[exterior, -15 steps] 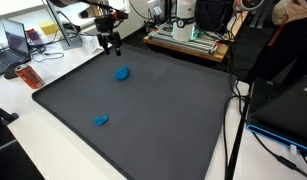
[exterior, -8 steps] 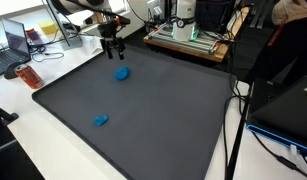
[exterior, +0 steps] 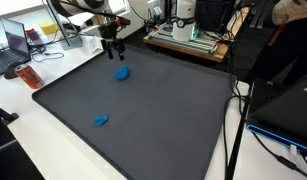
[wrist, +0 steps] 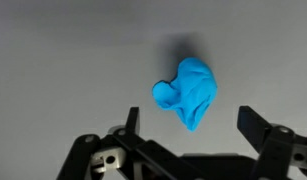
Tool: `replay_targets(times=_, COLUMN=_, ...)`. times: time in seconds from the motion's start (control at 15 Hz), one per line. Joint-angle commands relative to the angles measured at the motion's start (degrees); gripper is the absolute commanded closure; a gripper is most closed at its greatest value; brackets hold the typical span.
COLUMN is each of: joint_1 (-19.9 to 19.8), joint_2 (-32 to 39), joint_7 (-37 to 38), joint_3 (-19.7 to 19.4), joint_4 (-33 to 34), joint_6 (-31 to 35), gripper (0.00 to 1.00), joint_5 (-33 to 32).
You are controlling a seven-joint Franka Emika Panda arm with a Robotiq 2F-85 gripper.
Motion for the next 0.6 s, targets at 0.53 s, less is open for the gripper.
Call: replay_targets(times=0.53, joint_1=-5.14, joint_2=6.11, joint_7=-1.91, joint_3=5.71, joint_4=-3.22, joint_6=2.38, gripper=0.00, joint_5=-4.51)
